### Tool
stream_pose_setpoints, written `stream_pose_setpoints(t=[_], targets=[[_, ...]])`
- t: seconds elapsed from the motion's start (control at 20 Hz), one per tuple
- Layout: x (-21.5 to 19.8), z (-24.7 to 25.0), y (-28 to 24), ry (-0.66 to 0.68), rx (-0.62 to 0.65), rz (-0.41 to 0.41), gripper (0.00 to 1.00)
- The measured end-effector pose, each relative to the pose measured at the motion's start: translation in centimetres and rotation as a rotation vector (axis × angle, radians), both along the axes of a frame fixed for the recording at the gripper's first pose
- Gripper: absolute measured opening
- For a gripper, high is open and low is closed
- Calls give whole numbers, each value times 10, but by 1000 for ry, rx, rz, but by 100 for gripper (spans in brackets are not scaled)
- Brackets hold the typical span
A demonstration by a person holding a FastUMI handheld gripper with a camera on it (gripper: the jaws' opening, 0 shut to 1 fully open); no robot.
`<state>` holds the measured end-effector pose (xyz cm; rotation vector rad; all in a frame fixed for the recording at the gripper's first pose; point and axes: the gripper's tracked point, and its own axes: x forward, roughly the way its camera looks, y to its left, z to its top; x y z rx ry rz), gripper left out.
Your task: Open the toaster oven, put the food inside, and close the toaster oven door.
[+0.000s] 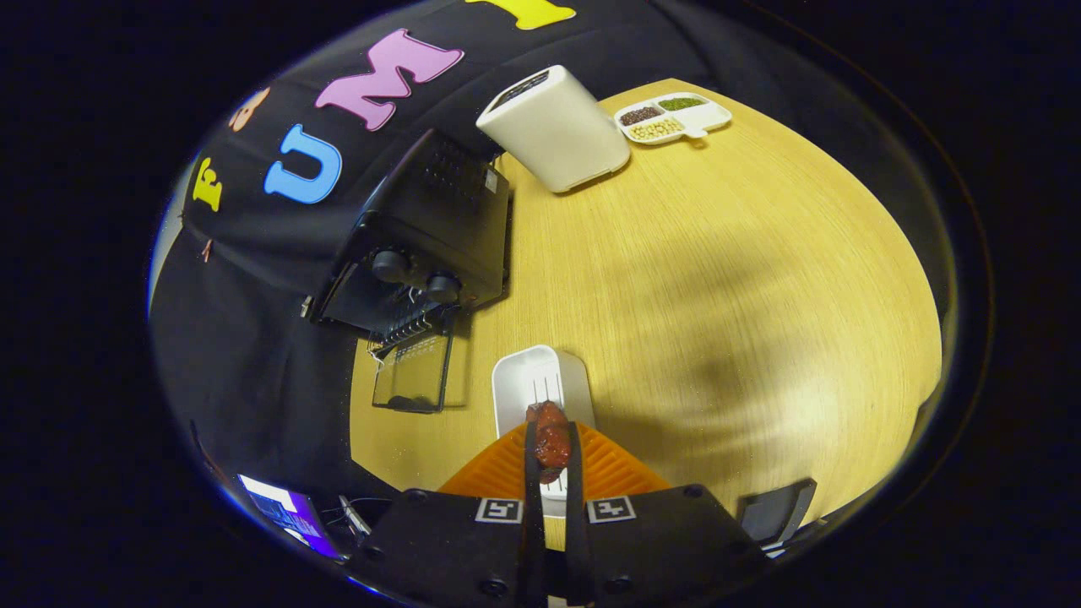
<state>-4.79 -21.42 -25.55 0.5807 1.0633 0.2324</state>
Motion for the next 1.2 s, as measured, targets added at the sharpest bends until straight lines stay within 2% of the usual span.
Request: stream_pose_setpoints(t=[0.3,0.55,0.9,1.2], targets=[[1,17,0,-12,14,-44,13],[5,55,12,-65,13,-69,13],[6,96,72,-111,69,-98,13],[-5,103,136,-170,85,-89,13]])
